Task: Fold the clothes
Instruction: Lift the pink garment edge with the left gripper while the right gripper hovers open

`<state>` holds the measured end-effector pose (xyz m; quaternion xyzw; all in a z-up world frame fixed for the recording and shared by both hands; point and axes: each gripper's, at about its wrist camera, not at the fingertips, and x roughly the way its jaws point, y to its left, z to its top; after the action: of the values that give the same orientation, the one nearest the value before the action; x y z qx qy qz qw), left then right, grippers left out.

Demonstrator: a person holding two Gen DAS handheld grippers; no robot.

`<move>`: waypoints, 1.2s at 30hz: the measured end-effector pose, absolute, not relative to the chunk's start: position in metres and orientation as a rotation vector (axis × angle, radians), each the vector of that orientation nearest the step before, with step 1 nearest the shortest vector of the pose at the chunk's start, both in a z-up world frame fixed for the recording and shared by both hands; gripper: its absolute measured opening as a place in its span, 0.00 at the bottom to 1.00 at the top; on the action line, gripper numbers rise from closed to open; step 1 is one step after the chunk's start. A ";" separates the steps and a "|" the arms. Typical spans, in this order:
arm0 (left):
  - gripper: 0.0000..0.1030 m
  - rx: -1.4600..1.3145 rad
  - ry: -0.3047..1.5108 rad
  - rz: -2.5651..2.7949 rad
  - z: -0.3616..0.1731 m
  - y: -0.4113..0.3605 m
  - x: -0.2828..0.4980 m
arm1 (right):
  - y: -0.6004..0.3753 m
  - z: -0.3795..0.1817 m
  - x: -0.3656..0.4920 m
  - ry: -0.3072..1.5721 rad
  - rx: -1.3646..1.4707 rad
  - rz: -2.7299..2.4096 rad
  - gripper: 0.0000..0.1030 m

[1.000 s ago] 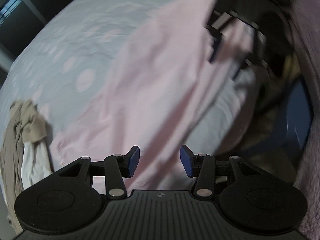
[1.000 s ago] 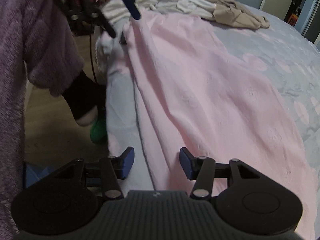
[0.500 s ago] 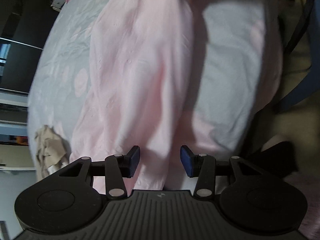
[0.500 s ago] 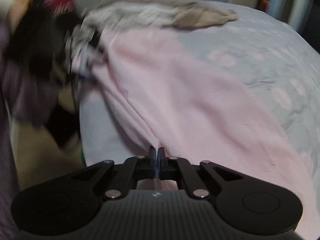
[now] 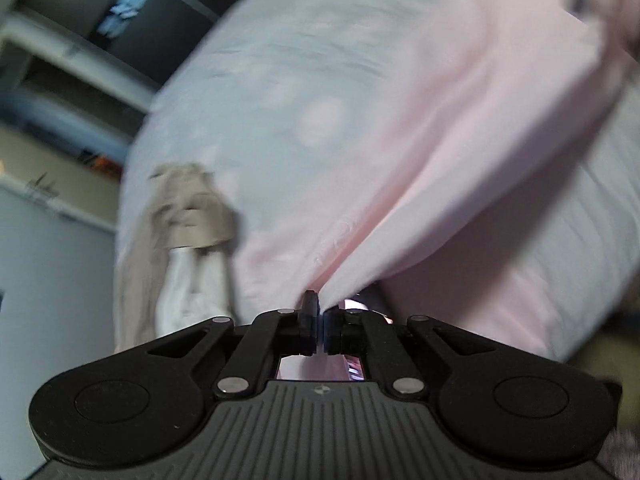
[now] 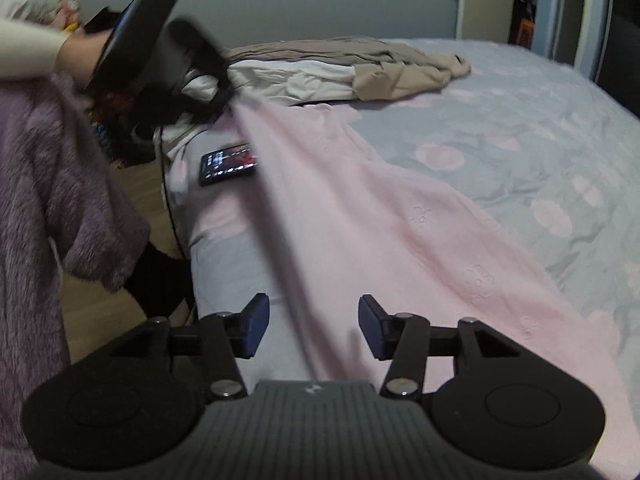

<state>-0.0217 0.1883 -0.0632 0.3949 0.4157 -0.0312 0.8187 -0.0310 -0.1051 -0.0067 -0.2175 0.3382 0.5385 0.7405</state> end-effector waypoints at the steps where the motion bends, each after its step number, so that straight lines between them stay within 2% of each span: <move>1: 0.01 0.817 0.873 -0.034 -0.056 0.195 -0.018 | -0.109 -0.005 -0.035 0.730 -0.488 1.178 0.53; 12: 0.01 0.658 0.876 0.282 -0.004 0.268 0.025 | -0.164 -0.001 -0.050 0.712 -0.556 0.984 0.53; 16: 0.01 0.630 0.909 0.334 0.001 0.284 0.025 | -0.185 -0.006 -0.044 0.735 -0.678 0.872 0.53; 20: 0.01 0.623 0.937 0.374 -0.001 0.297 0.027 | -0.218 -0.002 -0.021 0.774 -0.682 0.774 0.52; 25: 0.01 0.605 0.953 0.385 0.002 0.299 0.032 | -0.246 -0.008 -0.001 0.789 -0.819 0.747 0.44; 28: 0.01 0.590 0.953 0.391 0.003 0.301 0.037 | -0.246 -0.019 0.007 0.790 -0.952 0.734 0.44; 32: 0.01 0.592 0.963 0.392 0.001 0.301 0.037 | -0.241 -0.036 0.016 0.753 -1.187 0.741 0.49; 34: 0.01 0.585 0.966 0.393 0.000 0.302 0.037 | -0.243 -0.045 0.020 0.749 -1.290 0.758 0.49; 36: 0.01 0.573 0.966 0.393 0.001 0.303 0.038 | -0.244 -0.054 0.027 0.777 -1.315 0.780 0.45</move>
<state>0.0375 0.3030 0.0006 0.2698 0.4551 0.1853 0.8281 0.0270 -0.2439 -0.0538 -0.5800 0.3427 0.3437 0.6542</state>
